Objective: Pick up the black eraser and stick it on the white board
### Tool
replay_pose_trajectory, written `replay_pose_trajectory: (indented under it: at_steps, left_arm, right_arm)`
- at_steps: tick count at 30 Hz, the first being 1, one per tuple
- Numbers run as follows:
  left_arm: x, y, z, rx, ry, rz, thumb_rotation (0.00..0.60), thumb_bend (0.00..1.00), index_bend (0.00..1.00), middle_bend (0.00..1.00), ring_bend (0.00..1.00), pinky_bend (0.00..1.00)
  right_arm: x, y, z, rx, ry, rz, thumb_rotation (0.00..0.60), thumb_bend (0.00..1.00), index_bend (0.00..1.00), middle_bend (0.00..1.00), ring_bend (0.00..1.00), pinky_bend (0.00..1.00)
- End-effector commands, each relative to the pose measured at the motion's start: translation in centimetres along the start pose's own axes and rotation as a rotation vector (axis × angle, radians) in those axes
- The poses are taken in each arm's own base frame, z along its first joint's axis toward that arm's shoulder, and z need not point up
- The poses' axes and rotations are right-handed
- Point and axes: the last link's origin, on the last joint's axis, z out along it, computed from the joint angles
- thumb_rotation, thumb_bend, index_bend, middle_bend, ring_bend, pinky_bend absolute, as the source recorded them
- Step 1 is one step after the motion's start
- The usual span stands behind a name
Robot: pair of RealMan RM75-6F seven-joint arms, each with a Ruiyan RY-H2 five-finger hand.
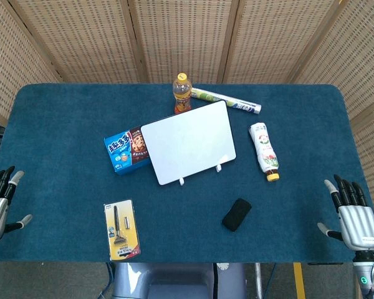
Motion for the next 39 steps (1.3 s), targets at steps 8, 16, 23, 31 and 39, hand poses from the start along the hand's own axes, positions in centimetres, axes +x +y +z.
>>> replay_pose_trajectory:
  at_steps: [8,16,23,31,39]
  left_arm:
    - [-0.1,0.0,0.1,0.000,-0.004,0.001,0.600,0.12,0.00,0.00,0.00,0.00]
    - [0.1,0.0,0.0,-0.005,0.000,-0.010,0.600,0.12,0.00,0.00,0.00,0.00]
    - [0.1,-0.2,0.0,-0.006,-0.002,-0.017,0.600,0.12,0.00,0.00,0.00,0.00]
    - [-0.1,-0.1,0.2,-0.008,-0.013,-0.013,0.600,0.12,0.00,0.00,0.00,0.00]
    - [-0.2,0.0,0.3,-0.009,-0.019,-0.013,0.600,0.12,0.00,0.00,0.00,0.00]
  right_arm:
    - [-0.1,0.0,0.0,0.002,-0.003,-0.002,0.600,0.05,0.07,0.00,0.00,0.02]
    - [-0.1,-0.3,0.0,0.012,0.000,0.001,0.600,0.05,0.07,0.00,0.00,0.02]
    - [-0.3,-0.7,0.2,0.045,0.013,0.001,0.600,0.05,0.07,0.00,0.00,0.02]
    - [-0.8,-1.0,0.2,0.068,-0.009,-0.011,0.600,0.05,0.07,0.00,0.00,0.02]
    - [-1.2,-1.4,0.4,0.094,-0.005,-0.020,0.600,0.05,0.08,0.00,0.00,0.02]
